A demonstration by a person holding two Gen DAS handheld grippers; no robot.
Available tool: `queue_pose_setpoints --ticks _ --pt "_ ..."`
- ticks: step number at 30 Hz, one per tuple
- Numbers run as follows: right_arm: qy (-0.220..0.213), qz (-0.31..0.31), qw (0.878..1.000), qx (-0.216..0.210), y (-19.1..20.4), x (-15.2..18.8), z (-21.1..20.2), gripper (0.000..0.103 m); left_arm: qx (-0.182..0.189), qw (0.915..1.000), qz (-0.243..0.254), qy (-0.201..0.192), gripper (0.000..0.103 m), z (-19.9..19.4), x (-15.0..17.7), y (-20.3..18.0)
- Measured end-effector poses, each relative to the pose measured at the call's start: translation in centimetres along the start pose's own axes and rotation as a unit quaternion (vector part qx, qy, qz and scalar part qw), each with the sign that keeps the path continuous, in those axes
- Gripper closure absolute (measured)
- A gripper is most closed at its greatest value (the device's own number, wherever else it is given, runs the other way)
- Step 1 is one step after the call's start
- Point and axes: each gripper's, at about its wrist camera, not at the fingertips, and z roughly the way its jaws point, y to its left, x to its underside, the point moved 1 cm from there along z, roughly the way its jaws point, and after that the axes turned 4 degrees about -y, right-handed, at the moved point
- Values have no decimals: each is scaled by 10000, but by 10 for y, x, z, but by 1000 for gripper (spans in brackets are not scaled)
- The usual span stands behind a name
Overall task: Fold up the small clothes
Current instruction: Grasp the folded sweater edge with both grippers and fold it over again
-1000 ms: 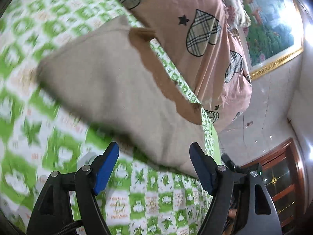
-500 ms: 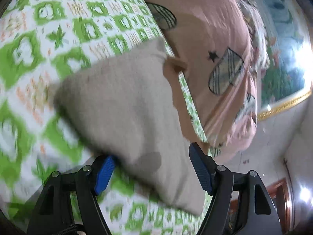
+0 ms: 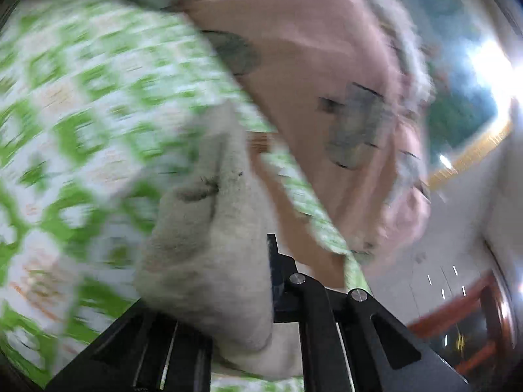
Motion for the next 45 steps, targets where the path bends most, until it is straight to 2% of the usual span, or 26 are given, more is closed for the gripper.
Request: queue_pose_setpoints --ticks 3,5,8,10,12,14,17,21,25,31,33,35,37,40,43,45 --pt "23 102 9999 14 -14 -18 1 32 339 9967 703 239 96 11 7 -52" --pt "16 144 9999 -75 -20 -33 1 32 492 9930 1004 389 95 19 17 -76" --pt "-37 102 9996 -257 -23 -56 4 32 550 9830 1618 678 95 42 50 -117" --pt "18 87 9994 -326 -24 -69 12 31 476 9738 2041 886 95 60 76 -133" --pt "188 133 9986 -486 -26 -80 27 32 433 9670 2239 1137 95 77 101 -137" --pt "459 296 9957 -751 -29 -87 49 31 355 9620 2310 1414 95 95 123 -132" --pt "802 451 9921 -850 -31 -92 80 31 274 9590 2243 1710 95 109 141 -119" --pt "1067 427 9893 -896 -29 -97 112 31 383 9644 2021 1659 95 106 141 -113" --pt "1170 324 9886 -894 -21 -99 133 31 401 9634 2116 1593 95 101 140 -121" --pt "1139 228 9913 -615 -17 -115 163 32 320 9616 2192 1623 95 94 140 -124" --pt "1106 211 9926 -449 -19 -125 174 44 272 9599 2256 1642 95 94 142 -125" --pt "1149 132 9931 -177 -23 -131 182 84 264 9582 2319 1653 95 93 142 -129" --pt "1188 53 9928 -171 -21 -134 183 85 272 9549 2466 1630 95 90 143 -139" --pt "910 -362 9947 -304 -6 -148 160 86 496 9510 2614 1577 95 89 146 -163" --pt "612 -494 9958 -479 -7 -167 132 86 713 9469 2638 1697 91 100 158 -184" --pt "532 -539 9963 -401 -15 -174 124 86 711 9438 2681 1799 88 113 172 -192"
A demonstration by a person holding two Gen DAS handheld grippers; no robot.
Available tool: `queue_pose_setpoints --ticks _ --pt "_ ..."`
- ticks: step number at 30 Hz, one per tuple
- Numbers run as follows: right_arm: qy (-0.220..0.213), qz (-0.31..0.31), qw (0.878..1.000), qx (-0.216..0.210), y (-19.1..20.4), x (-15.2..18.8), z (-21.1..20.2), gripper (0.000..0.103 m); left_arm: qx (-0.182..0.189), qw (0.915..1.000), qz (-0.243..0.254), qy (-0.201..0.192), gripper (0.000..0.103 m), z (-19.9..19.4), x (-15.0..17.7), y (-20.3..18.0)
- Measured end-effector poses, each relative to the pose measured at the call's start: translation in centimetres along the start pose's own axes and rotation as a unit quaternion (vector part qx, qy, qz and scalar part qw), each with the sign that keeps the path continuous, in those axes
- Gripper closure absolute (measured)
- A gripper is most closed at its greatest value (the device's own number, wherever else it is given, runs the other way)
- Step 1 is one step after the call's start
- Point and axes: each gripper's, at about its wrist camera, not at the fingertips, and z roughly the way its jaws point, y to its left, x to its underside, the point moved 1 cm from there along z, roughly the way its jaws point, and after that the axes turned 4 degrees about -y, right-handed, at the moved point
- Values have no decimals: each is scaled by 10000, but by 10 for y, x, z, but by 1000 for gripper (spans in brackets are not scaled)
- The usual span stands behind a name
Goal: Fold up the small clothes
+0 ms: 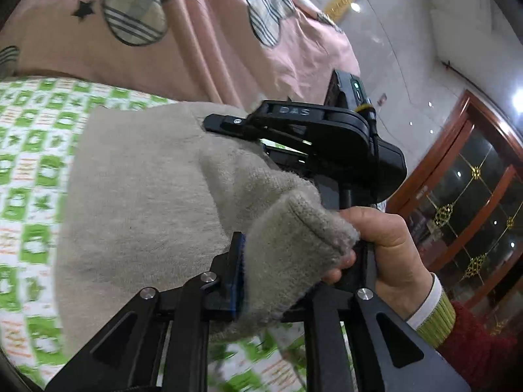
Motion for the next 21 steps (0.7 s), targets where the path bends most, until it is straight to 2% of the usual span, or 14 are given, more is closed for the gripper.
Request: queue_pose_setpoints --ticks 4,7,9,11,13,15,16,18,19,20,21 --pt "206 -69 9979 611 -39 7 0 86 39 9992 -73 395 87 36 14 -9" --pt "207 -43 9976 661 -55 12 -4 86 122 9988 -105 470 87 47 16 -14" --pt "65 -98 9975 699 -55 10 -10 86 127 9984 3 557 81 56 18 -19" --pt "113 -194 9961 857 -57 10 -9 86 45 9972 68 743 79 64 23 -18" --pt "186 20 9951 973 -64 12 -10 79 92 9970 -16 769 71 60 26 -13" --pt "76 137 9947 1016 -66 16 -22 76 188 9967 -204 764 50 50 28 -8" --pt "4 152 9944 1049 -66 18 -29 73 193 9967 -272 747 46 42 30 -7" --pt "-174 140 9922 1229 -61 25 -44 48 137 9969 -336 702 39 26 33 -6" --pt "-306 138 9912 1281 -57 30 -54 27 157 9968 -381 684 38 16 35 -5" --pt "-400 139 9916 1224 -56 34 -60 21 182 9968 -423 651 38 6 35 -3" --pt "-454 148 9926 1115 -53 38 -66 21 171 9970 -453 607 34 -2 33 -1"
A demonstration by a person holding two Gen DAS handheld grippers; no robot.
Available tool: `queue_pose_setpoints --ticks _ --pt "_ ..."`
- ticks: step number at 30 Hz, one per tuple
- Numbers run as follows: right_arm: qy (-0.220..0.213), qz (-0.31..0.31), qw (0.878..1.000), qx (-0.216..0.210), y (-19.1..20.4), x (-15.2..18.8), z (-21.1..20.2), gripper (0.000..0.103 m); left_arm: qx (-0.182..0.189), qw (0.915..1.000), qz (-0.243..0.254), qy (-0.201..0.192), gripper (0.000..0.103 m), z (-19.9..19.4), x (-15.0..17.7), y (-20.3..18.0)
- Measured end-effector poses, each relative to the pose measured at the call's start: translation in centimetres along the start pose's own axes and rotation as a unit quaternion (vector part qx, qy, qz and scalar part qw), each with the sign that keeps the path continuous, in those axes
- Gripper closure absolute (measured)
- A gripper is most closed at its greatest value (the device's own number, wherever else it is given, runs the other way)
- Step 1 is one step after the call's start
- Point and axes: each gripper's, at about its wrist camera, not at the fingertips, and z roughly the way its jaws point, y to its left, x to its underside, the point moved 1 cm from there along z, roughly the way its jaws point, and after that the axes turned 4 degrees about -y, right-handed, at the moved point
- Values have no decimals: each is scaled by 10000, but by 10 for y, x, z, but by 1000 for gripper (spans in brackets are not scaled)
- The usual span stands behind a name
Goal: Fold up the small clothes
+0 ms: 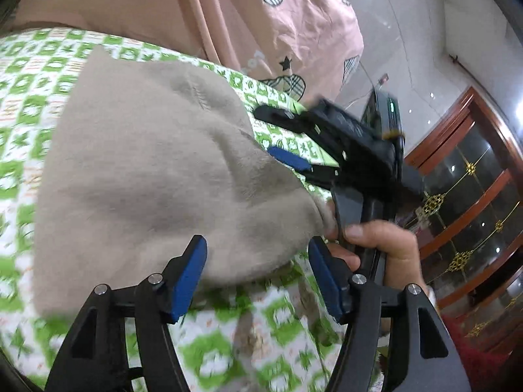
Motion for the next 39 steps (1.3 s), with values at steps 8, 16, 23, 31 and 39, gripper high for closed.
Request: queue_pose_setpoints --ticks 8,16,23,31,39 --pt "373 378 9974 -478 -13 21 -6 21 -664 9966 -255 -417 18 -45 -31 50" --pt "938 812 9878 -942 -27 31 36 21 -423 9893 -1386 178 18 16 -66 137" --pt "942 611 9884 -1020 -11 38 42 61 114 9846 -1740 90 53 20 -60 156" --pt "790 93 9845 -1562 56 64 7 64 -170 9877 -1488 -442 55 -90 -8 129" --pt "1172 -501 9687 -2129 130 135 8 65 -720 9838 -1496 -676 55 -198 47 135"
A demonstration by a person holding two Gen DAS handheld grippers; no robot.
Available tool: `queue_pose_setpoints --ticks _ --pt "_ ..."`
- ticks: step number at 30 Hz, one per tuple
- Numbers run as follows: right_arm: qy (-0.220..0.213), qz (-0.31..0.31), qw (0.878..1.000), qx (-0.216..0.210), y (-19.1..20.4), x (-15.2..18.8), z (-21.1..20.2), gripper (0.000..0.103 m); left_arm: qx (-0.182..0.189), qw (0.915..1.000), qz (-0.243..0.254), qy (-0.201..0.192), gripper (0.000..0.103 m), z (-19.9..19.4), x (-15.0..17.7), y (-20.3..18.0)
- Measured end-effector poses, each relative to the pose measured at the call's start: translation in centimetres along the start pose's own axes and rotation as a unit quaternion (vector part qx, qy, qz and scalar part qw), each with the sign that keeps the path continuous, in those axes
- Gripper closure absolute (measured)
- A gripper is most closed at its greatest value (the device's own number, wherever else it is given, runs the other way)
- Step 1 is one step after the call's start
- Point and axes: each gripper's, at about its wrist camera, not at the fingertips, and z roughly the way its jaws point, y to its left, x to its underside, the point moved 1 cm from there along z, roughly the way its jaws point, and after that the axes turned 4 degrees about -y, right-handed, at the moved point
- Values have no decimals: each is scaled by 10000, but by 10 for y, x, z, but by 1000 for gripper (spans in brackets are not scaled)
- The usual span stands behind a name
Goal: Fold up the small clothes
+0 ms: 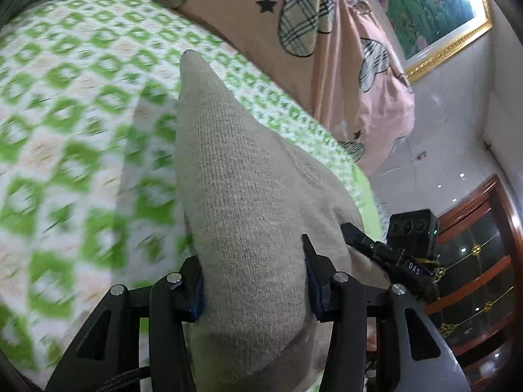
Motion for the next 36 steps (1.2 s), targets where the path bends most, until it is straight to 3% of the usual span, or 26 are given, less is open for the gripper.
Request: queue_pose_setpoints --ticks 2,5,10,15,17,20,22,27,28,29,31,33,36 --pt "152 90 9998 60 0 14 14 65 -170 9998 -123 46 55 -4 8 14" --pt "329 136 9982 488 -7 30 29 64 -237 9995 -189 61 54 0 18 25" --pt "313 440 9963 667 -18 39 26 56 -263 9993 -280 40 43 3 24 29" --pt "317 495 9947 840 -18 42 11 50 -402 9987 -260 -154 38 -25 26 33" --pt "176 354 9937 1049 -12 37 -5 39 -498 9980 -172 -337 38 -39 23 30" --pt "-246 118 9909 1319 -5 23 -28 38 -303 9983 -64 -490 38 -53 19 19" --pt "-370 49 9927 1147 -3 8 -30 39 -64 9990 16 -453 38 -53 16 9" --pt "-220 134 9935 1112 -13 -21 4 47 316 9985 340 -280 38 -41 15 -17" --pt "-110 260 9936 1091 -18 -25 14 55 344 9983 395 -245 38 -39 16 -19" --pt "35 382 9939 1036 -24 -27 27 74 376 9981 420 -228 38 -38 17 -22" --pt "281 359 9934 1051 -25 -31 42 93 635 9967 480 -168 38 -36 19 -23" --pt "102 206 9953 942 -13 -37 36 95 954 9935 627 -28 37 -32 20 -28" --pt "-549 -35 9960 710 10 -44 1 95 711 9947 683 291 39 -15 25 -26"
